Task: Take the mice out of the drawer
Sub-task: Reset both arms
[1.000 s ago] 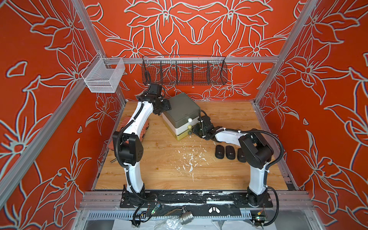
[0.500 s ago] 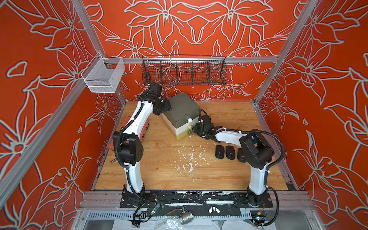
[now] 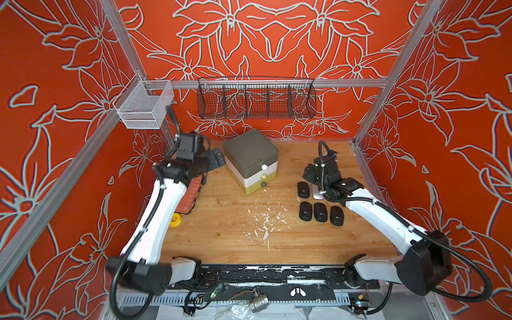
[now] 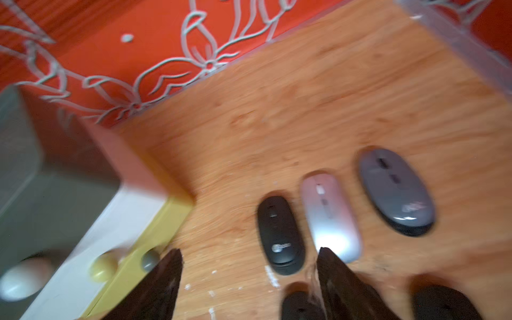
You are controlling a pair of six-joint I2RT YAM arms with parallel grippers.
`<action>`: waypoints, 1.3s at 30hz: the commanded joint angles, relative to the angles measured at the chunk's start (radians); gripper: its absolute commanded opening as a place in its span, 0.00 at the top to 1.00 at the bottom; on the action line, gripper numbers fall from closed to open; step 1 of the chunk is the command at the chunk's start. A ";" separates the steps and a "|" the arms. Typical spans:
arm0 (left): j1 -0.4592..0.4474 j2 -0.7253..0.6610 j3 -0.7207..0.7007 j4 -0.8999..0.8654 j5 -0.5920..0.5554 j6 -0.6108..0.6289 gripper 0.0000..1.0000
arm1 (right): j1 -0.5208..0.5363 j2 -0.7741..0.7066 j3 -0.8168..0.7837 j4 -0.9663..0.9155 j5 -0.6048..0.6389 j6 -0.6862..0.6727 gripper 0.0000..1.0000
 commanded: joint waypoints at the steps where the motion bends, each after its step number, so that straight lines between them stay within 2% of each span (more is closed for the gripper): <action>1: 0.006 -0.134 -0.289 0.147 -0.267 -0.075 0.02 | -0.038 -0.047 -0.094 -0.057 0.177 -0.157 0.05; 3: 0.006 -0.222 -0.457 0.234 -0.408 -0.075 0.02 | -0.079 -0.059 -0.160 0.022 0.226 -0.238 0.02; 6: 0.006 -0.270 -0.682 0.472 -0.525 0.070 0.02 | -0.125 -0.034 -0.234 0.146 0.274 -0.347 0.02; 9: 0.009 -0.238 -0.846 0.741 -0.523 0.234 0.02 | -0.145 0.001 -0.331 0.375 0.286 -0.470 0.02; 12: 0.012 -0.122 -0.943 0.999 -0.441 0.362 0.02 | -0.172 0.012 -0.365 0.512 0.284 -0.551 0.02; 14: 0.017 -0.060 -0.940 1.073 -0.392 0.398 0.02 | -0.202 0.030 -0.411 0.632 0.220 -0.603 0.02; 18: 0.057 0.042 -0.912 1.149 -0.238 0.434 0.02 | -0.261 0.063 -0.470 0.743 0.078 -0.650 0.02; 21: 0.076 0.152 -0.919 1.231 -0.153 0.467 0.02 | -0.296 0.065 -0.619 1.023 -0.078 -0.697 0.02; 22: 0.077 0.158 -0.928 1.270 -0.137 0.471 0.02 | -0.311 0.075 -0.645 1.060 -0.111 -0.695 0.02; 23: 0.089 0.144 -0.916 1.220 -0.114 0.461 0.02 | -0.314 0.086 -0.650 1.080 -0.125 -0.694 0.02; 25: 0.095 0.140 -0.957 1.280 -0.081 0.475 0.02 | -0.315 0.140 -0.661 1.151 -0.170 -0.707 0.02; 28: 0.095 0.150 -1.014 1.381 -0.054 0.488 0.03 | -0.335 0.139 -0.654 1.126 -0.194 -0.697 0.02; 30: 0.101 0.163 -0.971 1.306 -0.048 0.478 0.03 | -0.340 0.145 -0.651 1.126 -0.200 -0.693 0.02; 33: 0.158 0.180 -0.946 1.284 -0.010 0.434 0.03 | -0.343 0.142 -0.653 1.126 -0.204 -0.694 0.02; 39: 0.158 0.171 -0.956 1.290 -0.025 0.426 0.03 | -0.343 0.137 -0.657 1.128 -0.205 -0.697 0.02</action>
